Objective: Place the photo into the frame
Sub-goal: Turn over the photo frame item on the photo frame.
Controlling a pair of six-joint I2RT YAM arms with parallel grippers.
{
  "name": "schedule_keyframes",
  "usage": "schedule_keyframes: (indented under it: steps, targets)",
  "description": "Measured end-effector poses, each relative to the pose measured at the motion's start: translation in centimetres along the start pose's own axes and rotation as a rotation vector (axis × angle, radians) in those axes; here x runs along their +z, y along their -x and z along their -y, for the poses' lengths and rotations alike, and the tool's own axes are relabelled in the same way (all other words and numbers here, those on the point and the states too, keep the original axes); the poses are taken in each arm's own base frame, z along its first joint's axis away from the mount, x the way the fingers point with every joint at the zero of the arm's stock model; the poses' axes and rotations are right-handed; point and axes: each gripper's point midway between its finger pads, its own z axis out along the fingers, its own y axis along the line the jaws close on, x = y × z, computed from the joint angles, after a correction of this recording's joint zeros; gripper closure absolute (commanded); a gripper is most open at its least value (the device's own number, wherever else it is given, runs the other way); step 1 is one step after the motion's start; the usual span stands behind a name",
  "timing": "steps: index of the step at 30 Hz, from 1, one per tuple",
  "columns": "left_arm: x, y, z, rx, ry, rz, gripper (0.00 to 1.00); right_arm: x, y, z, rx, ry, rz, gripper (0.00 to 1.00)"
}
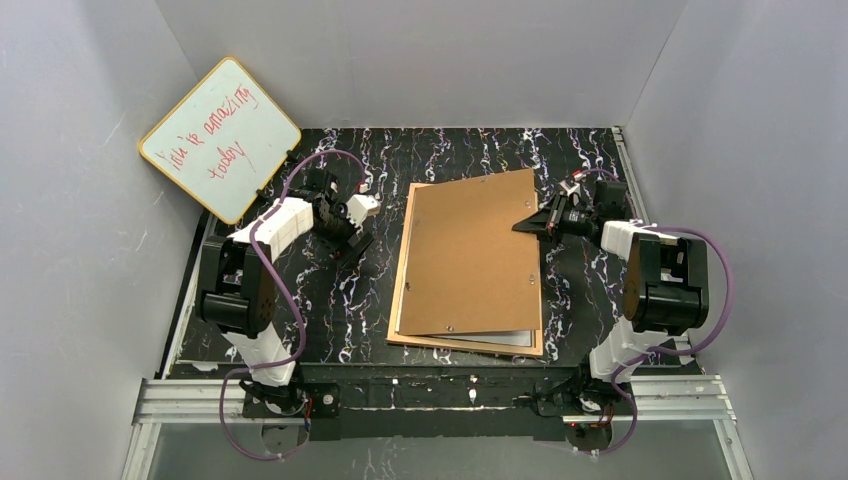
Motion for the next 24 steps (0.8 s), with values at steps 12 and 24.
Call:
schedule_keyframes:
  steps: [12, 24]
  targets:
    - [0.0, 0.0, 0.0, 0.002, 0.0, 0.0, 0.02, 0.0, -0.3, 0.8, 0.021, -0.034, -0.002, 0.99]
    - [0.0, 0.0, 0.0, 0.002, 0.0, 0.0, 0.02, 1.3, -0.6, 0.8, 0.03, -0.017, -0.014, 0.99]
